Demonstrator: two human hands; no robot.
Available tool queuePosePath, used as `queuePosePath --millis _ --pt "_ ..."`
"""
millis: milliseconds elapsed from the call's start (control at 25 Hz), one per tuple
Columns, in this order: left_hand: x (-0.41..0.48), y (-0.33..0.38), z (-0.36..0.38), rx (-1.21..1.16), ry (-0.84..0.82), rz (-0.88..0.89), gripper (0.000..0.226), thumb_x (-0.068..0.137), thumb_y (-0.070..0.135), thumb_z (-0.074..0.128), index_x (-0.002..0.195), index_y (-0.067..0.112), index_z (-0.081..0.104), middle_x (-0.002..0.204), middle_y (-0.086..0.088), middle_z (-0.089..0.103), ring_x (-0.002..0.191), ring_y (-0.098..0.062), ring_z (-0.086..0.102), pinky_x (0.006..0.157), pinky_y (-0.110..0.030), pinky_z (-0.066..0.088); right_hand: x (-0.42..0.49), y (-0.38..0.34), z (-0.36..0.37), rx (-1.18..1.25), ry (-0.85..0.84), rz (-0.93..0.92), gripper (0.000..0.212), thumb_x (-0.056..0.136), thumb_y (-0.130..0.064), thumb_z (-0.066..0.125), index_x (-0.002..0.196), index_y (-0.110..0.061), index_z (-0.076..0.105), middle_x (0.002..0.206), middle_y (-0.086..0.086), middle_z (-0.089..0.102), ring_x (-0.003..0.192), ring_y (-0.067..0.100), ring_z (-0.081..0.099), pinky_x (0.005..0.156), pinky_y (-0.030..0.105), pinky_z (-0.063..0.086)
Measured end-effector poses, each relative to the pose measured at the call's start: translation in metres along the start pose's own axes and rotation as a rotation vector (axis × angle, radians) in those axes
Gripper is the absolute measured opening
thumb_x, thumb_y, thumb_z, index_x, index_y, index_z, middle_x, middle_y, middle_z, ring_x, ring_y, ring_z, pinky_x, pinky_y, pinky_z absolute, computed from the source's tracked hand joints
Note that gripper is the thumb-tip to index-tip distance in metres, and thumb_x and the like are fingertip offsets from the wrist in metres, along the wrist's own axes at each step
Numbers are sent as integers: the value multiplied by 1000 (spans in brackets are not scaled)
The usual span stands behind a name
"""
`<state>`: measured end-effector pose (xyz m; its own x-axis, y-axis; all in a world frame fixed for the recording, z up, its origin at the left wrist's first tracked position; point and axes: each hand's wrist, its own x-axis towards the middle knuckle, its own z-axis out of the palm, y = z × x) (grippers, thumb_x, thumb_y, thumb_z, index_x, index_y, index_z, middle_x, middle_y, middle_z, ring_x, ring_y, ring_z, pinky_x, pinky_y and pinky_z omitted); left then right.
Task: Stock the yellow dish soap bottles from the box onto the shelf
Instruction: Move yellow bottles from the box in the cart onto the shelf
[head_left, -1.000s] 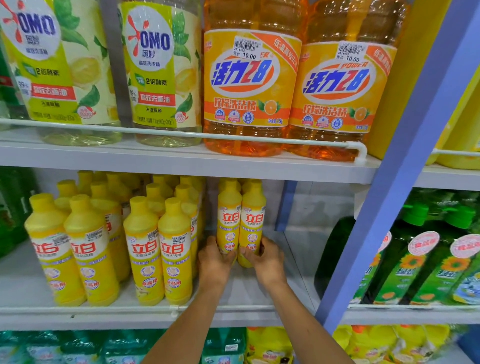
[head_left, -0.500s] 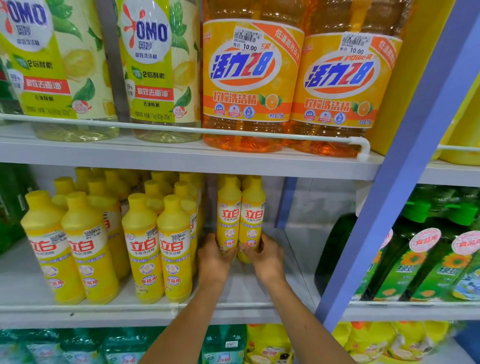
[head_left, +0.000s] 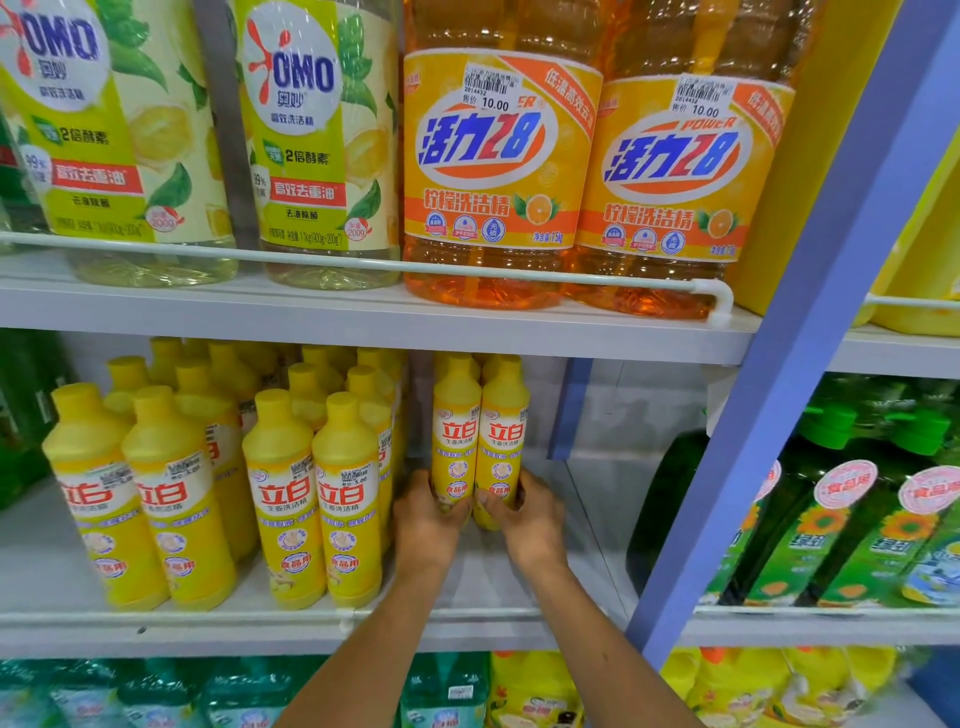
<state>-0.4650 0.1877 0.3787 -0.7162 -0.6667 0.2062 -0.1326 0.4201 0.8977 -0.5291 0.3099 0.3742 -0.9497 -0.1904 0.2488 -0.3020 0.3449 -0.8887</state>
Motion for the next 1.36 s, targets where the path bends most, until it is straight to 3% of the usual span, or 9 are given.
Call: queuePosePath --millis 520,760,960,1120,1360 --pt "5 -8 2 1 -24 -19 54 72 40 88 112 17 61 113 -6 74 101 -28 71 89 -44 59 1 3 -1 -70 -6 -7 71 61 -72 70 114 -26 68 106 -4 74 93 16 71 84 42 61" --pt "4 8 -10 80 -119 -53 57 72 39 87 114 15 57 117 -8 70 107 -31 67 90 -46 57 -3 -9 -13 -126 -66 -12 67 67 -68 75 120 -28 64 112 -2 70 100 19 68 89 42 58" --pt "-26 14 -35 361 -267 79 57 83 41 74 126 16 48 125 -10 65 116 -34 62 94 -42 53 -27 -20 -40 -418 -190 -104 71 78 -72 53 134 -28 51 123 9 64 112 30 61 92 41 53" --pt "-62 15 -71 601 -446 312 69 86 52 62 140 15 40 136 -12 56 124 -32 54 101 -42 46 -79 -44 -70 -670 -299 -114 69 91 -52 62 146 -16 42 142 13 51 132 33 48 107 41 44" --pt "-145 11 -156 934 -555 610 72 93 62 51 143 13 39 138 -13 50 127 -31 47 104 -42 41 -191 -88 -87 -955 -348 -164 69 93 -60 55 141 -11 44 142 14 49 131 35 46 104 44 45"
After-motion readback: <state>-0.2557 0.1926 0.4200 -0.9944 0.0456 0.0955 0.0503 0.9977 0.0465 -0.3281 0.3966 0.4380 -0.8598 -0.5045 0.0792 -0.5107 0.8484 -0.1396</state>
